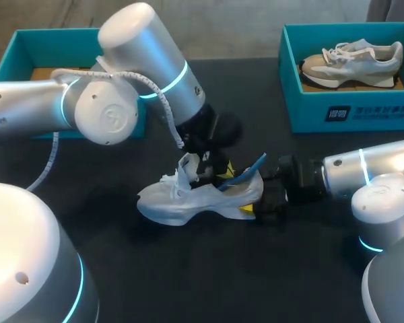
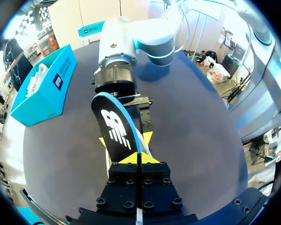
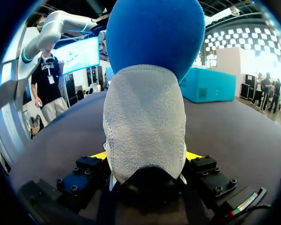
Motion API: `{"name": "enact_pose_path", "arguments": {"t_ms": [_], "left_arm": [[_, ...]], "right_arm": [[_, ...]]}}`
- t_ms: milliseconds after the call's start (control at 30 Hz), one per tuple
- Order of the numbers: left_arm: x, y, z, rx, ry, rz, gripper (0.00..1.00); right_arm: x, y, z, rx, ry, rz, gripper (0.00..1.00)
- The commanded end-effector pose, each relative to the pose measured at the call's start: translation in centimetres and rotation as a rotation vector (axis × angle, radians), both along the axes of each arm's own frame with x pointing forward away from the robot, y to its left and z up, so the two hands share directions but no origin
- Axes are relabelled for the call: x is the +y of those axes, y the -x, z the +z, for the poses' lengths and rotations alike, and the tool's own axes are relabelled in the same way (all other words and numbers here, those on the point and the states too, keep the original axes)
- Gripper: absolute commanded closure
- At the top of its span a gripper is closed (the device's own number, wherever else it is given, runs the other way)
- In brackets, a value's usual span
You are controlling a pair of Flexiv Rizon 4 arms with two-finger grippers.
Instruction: Take the shoe out of the shoebox, open the shoe tongue, remove and reinsert the insole, then place the shoe into the shoebox
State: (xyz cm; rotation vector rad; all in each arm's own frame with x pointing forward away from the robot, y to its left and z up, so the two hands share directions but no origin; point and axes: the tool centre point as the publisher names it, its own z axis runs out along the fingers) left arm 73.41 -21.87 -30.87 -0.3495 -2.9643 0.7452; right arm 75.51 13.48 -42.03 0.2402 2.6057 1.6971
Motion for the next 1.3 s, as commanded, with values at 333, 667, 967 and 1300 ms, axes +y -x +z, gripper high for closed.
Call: {"name": "enact_pose_path", "arguments": {"t_ms": [333, 667, 967, 1300], "left_arm": [[3.2, 2.4, 4.6, -0.091, -0.014, -0.047, 1.0], [4.7, 3.5, 7.6, -0.173, -0.025, -0.068, 1.0], [6.5, 3.5, 9.9, -0.224, 0.002, -0.043, 1.0], [8.9, 2.6, 12.1, -0.235, 0.064, -0.017, 1.0]], "right_arm": [[0.1, -0.2, -0.2, 0.002, 0.005, 0.0, 1.0], [0.1, -0.2, -0.2, 0.002, 0.005, 0.0, 1.0], [0.1, -0.2, -0.2, 0.002, 0.005, 0.0, 1.0], [0.1, -0.2, -0.2, 0.002, 0.005, 0.0, 1.0]]}}
